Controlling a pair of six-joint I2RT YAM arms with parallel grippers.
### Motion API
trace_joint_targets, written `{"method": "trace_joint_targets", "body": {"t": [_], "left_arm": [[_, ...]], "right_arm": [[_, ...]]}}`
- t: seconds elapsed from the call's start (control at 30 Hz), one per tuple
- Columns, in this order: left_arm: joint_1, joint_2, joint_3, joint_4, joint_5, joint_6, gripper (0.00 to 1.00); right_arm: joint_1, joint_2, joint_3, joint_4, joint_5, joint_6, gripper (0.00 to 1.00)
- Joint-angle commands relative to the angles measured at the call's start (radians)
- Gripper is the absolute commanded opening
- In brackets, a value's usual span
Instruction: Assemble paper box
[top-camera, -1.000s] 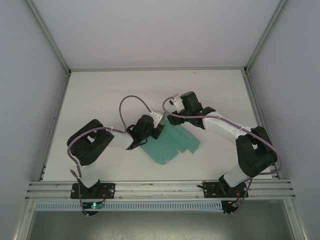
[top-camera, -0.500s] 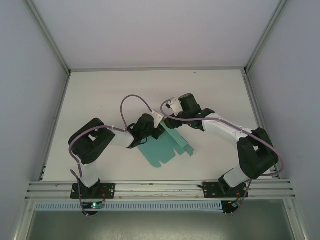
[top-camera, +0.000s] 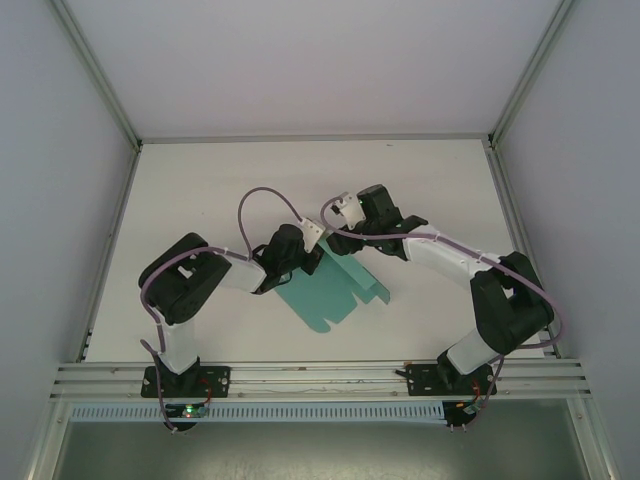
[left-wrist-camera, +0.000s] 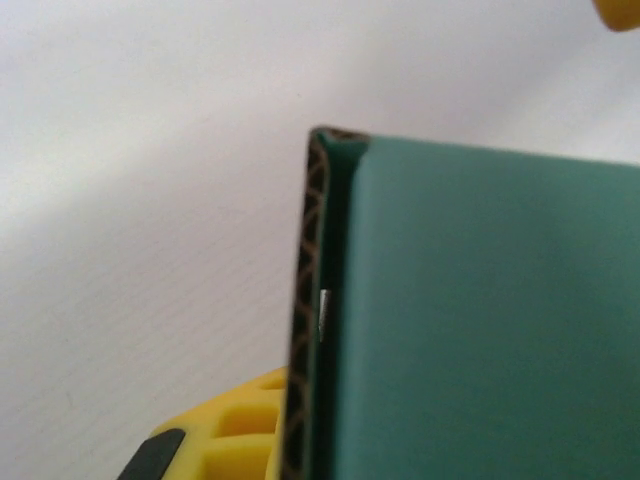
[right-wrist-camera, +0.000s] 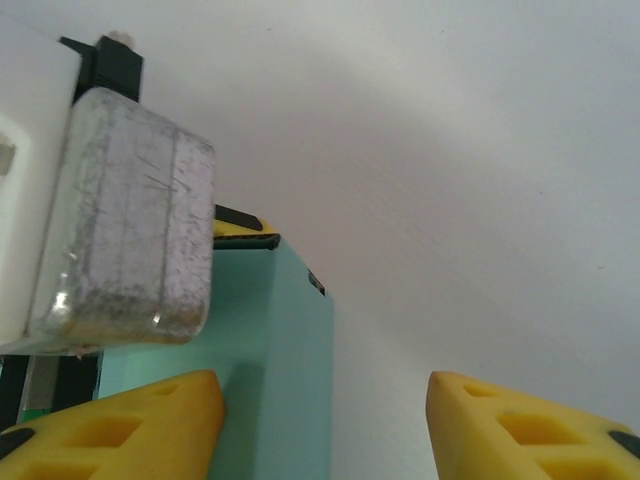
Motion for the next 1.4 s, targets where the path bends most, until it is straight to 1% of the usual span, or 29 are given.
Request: {"method": "trace_joint_targets", "body": {"t": [0.0,0.1,0.17,0.2,0.23,0.33,0.4,0.5,0.6,0.67,0.73,0.87,1.0,1.07,1.13,1.2,1.23,1.3,1.33,1.37], "left_arm": [[-0.004,0.001,0.033,0.171,0.000,-0.077,0.00],[-0.003,-0.018,0.034,0.114,-0.041,-0.134,0.00],[-0.005,-0.043,0.031,0.049,-0.070,-0.156,0.00],[-0.004,-0.058,0.025,0.022,-0.089,-0.170,0.00],[-0.003,-0.074,0.018,-0.001,-0.095,-0.177,0.00],[0.001,-0.136,0.005,-0.090,-0.116,-0.229,0.00],[0.011,-0.176,-0.002,-0.160,-0.118,-0.275,0.00],[0.056,-0.226,-0.004,-0.258,0.003,-0.339,0.00],[0.114,-0.252,0.010,-0.345,0.177,-0.409,0.00],[0.136,-0.256,0.024,-0.399,0.255,-0.406,0.00],[0.138,-0.256,0.030,-0.427,0.289,-0.388,0.00],[0.140,-0.247,0.066,-0.492,0.332,-0.372,0.00],[0.145,-0.243,0.082,-0.507,0.340,-0.384,0.00],[0.150,-0.244,0.084,-0.502,0.358,-0.392,0.00],[0.150,-0.244,0.092,-0.510,0.386,-0.386,0.00],[0.150,-0.237,0.106,-0.536,0.392,-0.373,0.00],[0.149,-0.233,0.112,-0.547,0.388,-0.370,0.00],[0.149,-0.218,0.123,-0.568,0.379,-0.366,0.00],[0.149,-0.210,0.130,-0.582,0.377,-0.370,0.00],[0.149,-0.206,0.138,-0.592,0.370,-0.380,0.00]], "right_arm": [[0.012,0.030,-0.048,-0.116,0.024,-0.013,0.63],[0.003,-0.076,-0.080,-0.091,0.099,0.023,0.67],[-0.008,-0.194,-0.116,-0.060,0.146,0.057,0.72],[-0.015,-0.255,-0.137,-0.047,0.161,0.072,0.76],[-0.028,-0.324,-0.159,-0.040,0.169,0.088,0.83],[-0.062,-0.509,-0.230,-0.033,0.155,0.111,0.96],[-0.087,-0.620,-0.264,-0.040,0.129,0.149,0.97],[-0.127,-0.757,-0.307,-0.042,0.008,0.160,0.97],[-0.155,-0.804,-0.311,-0.062,-0.088,0.166,0.95],[-0.159,-0.796,-0.305,-0.076,-0.114,0.153,0.92],[-0.159,-0.768,-0.289,-0.093,-0.149,0.126,0.90],[-0.151,-0.690,-0.247,-0.117,-0.269,0.069,0.86],[-0.133,-0.650,-0.242,-0.134,-0.288,0.059,0.83],[-0.131,-0.645,-0.255,-0.122,-0.267,0.060,0.77],[-0.129,-0.638,-0.257,-0.102,-0.250,0.070,0.68],[-0.122,-0.626,-0.251,-0.085,-0.252,0.072,0.64],[-0.117,-0.619,-0.249,-0.071,-0.254,0.075,0.58],[-0.105,-0.600,-0.251,-0.033,-0.242,0.086,0.42],[-0.098,-0.590,-0.251,-0.022,-0.230,0.095,0.36],[-0.090,-0.582,-0.251,-0.015,-0.214,0.100,0.32]]}}
